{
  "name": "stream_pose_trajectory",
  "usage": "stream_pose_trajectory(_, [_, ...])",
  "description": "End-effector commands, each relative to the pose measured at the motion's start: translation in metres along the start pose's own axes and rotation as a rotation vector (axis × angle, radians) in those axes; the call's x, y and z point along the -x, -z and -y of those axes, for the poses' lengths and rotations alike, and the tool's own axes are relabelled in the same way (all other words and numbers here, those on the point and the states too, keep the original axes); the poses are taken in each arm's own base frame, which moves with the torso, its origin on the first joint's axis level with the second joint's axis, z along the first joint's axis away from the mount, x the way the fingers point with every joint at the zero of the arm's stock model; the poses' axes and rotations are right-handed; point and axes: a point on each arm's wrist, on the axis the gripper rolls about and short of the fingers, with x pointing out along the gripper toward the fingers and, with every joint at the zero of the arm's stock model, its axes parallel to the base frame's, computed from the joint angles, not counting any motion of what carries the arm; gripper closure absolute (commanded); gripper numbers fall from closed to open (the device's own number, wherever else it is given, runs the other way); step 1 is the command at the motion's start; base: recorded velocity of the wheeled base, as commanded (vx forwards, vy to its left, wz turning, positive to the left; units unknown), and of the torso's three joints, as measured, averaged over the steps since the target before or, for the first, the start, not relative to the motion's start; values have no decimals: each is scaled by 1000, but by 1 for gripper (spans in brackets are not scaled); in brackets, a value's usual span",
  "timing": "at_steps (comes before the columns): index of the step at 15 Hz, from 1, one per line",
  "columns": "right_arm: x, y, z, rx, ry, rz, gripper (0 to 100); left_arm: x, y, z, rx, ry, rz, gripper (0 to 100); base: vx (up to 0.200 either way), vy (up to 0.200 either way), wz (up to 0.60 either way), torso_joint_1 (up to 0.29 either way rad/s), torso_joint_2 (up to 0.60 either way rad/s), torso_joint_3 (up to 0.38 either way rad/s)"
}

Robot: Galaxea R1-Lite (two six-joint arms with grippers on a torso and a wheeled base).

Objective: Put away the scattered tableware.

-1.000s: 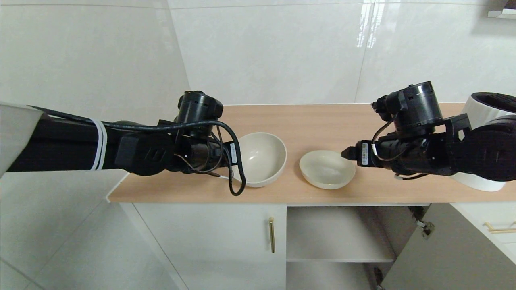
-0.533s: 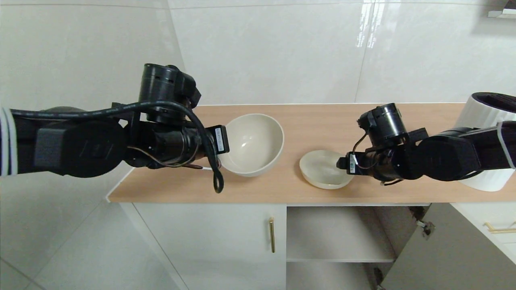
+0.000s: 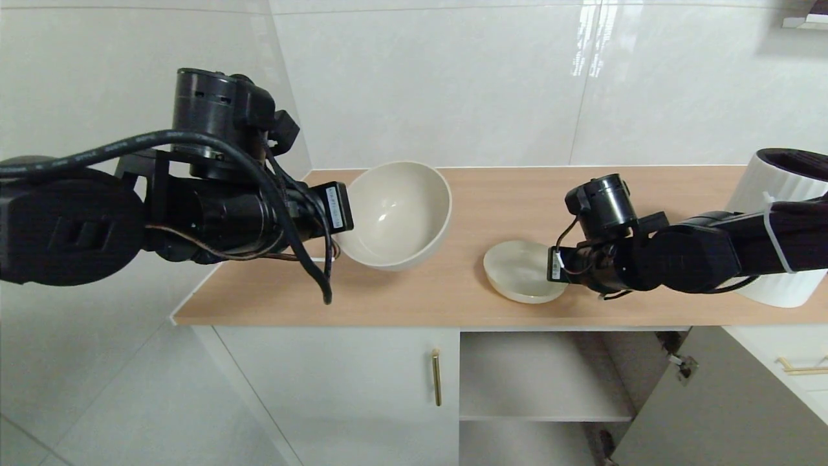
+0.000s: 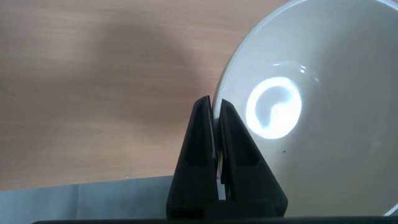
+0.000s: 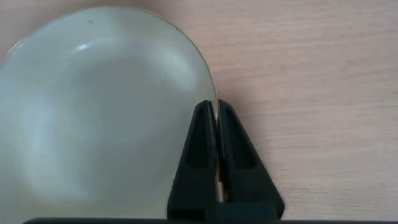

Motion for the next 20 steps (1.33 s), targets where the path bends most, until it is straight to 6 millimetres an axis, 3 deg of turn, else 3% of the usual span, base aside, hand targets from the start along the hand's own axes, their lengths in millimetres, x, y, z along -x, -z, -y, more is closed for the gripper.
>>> stream_pose_trajectory(1, [0,-1,-1,-6,-13,-4,100,10,-4,0,3,13,20,100,0,0,0,0,0,0])
stream_pose_trajectory(3, [17,-9,3,-46,-56,-1,100,12,-3,-1,-23,10,9,100,0,0,0,0,0,0])
stream_pose_trajectory(6, [73,-25,17,-95,-190,-3,100,17,8,-6,-39,30,-34,100,0,0,0,0,0,0])
stream_pose_trajectory(10, [142,-24,44,-73,-336,-78,100,39,31,-14,-43,40,-84,100,0,0,0,0,0,0])
stream_pose_trajectory(15, [148,4,51,2,-287,-237,100,52,48,-23,-52,32,-122,100,0,0,0,0,0,0])
stream_pose_trajectory(17, [140,28,57,16,-262,-292,100,65,69,-32,-62,23,-167,100,0,0,0,0,0,0])
stream_pose_trajectory(20, [123,48,58,19,-256,-299,100,65,74,-34,-60,17,-186,100,-133,0,0,5,3,0])
